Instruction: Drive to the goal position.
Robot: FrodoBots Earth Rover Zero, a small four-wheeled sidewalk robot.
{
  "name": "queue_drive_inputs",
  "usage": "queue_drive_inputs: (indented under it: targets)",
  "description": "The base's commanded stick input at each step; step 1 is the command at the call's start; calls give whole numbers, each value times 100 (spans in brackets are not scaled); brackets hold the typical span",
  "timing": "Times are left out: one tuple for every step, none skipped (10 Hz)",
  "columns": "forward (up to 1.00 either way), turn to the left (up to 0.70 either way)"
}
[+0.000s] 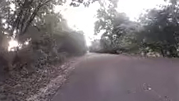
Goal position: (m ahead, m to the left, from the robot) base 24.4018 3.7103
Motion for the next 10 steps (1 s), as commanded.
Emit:
queue_drive_inputs:
  targets:
    - [70,-8]
    - [70,-24]
    - [70,-34]
    - [70,-34]
    - [70,-29]
    - [70,-9]
    - [70,1]
    - [70,1]
    - [70,1]
    - [70,1]
